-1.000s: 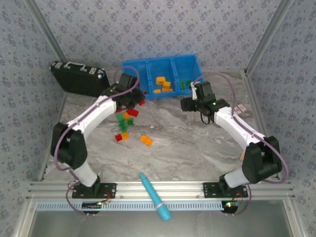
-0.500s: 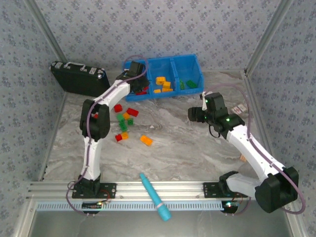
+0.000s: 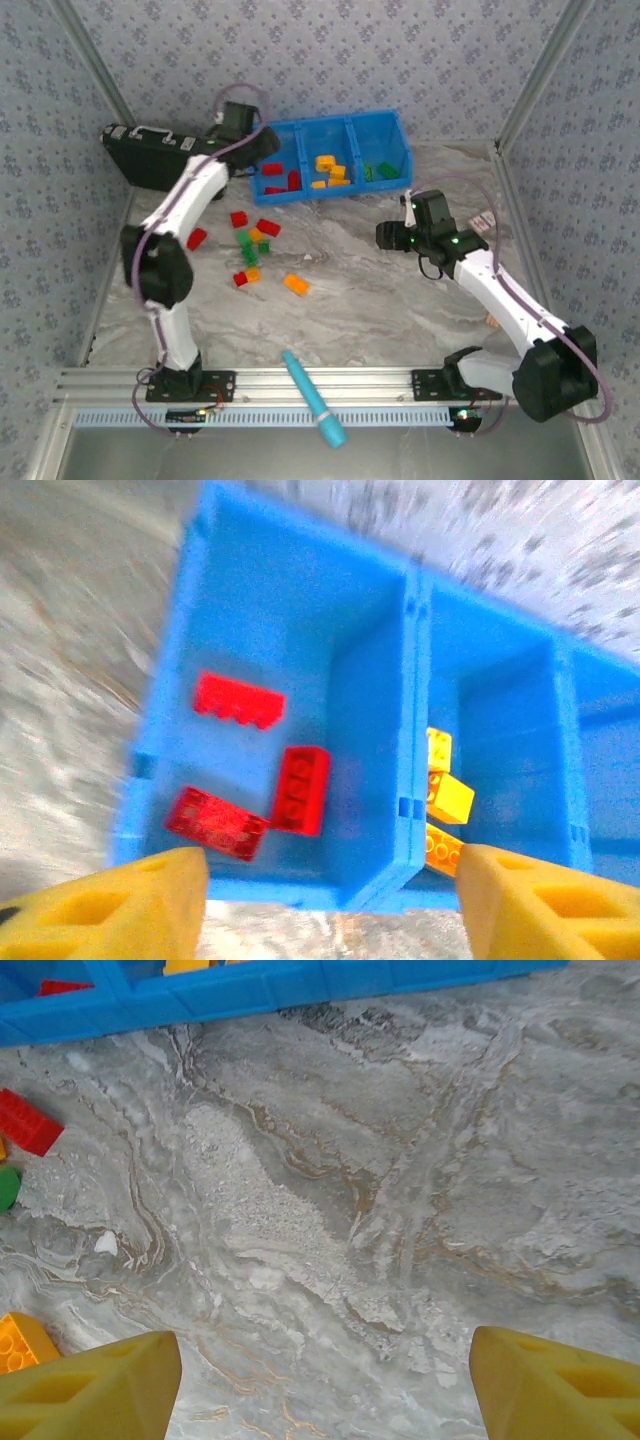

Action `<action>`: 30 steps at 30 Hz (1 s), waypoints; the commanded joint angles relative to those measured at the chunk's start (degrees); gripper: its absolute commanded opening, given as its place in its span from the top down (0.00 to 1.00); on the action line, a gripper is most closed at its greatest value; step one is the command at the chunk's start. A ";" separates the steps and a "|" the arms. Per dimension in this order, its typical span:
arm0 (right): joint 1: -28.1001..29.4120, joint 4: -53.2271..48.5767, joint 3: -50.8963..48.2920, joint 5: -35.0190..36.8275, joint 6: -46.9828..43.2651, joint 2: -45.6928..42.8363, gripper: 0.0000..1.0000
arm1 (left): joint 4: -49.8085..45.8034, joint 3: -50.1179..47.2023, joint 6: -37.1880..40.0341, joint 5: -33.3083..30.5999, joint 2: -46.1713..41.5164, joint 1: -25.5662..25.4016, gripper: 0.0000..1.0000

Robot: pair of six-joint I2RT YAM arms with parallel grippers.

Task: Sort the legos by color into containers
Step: Pick up the lego from the middle-left of the table.

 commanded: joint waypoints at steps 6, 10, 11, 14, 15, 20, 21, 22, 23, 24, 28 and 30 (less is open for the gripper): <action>0.89 3.36 2.97 -4.44 -0.29 6.48 0.22 | -10.63 -18.51 20.15 10.94 -21.63 14.28 0.18; 2.28 2.69 5.57 -4.09 -1.31 9.19 0.22 | -19.93 -21.61 36.73 12.64 -22.22 19.07 0.16; 2.65 2.43 6.22 -4.01 -1.43 9.73 0.22 | -20.41 -22.83 39.26 10.22 -22.26 19.00 0.16; 3.71 1.55 8.16 -3.70 -1.44 10.99 0.22 | -14.20 -29.14 45.75 7.63 -22.71 19.12 0.15; 4.25 1.29 8.64 -3.46 -1.51 11.21 0.22 | -11.20 -31.21 47.56 7.63 -22.65 19.16 0.14; 6.71 -1.34 10.62 -0.71 -1.79 11.22 0.22 | -2.12 -34.87 52.22 5.80 -18.71 20.08 0.14; 7.24 -1.70 10.80 0.10 -1.77 10.86 0.22 | -1.68 -34.67 52.69 5.30 -17.97 20.29 0.14; 7.68 -2.17 10.82 0.96 -1.71 10.40 0.22 | -1.31 -34.60 53.54 4.92 -17.19 20.45 0.14; 8.07 -2.39 10.55 1.61 -1.60 9.94 0.22 | -0.76 -34.54 54.38 4.63 -16.46 20.61 0.13; 8.23 -2.26 10.14 1.92 -1.41 9.60 0.22 | 0.09 -34.87 54.93 4.68 -15.94 20.86 0.13; 8.06 -0.66 8.38 1.45 -0.65 9.83 0.22 | 5.66 -36.49 56.13 3.11 -12.33 21.71 0.10; 8.23 -1.12 8.87 1.08 -0.64 10.60 0.22 | 4.58 -35.13 56.35 1.70 -9.78 21.73 0.10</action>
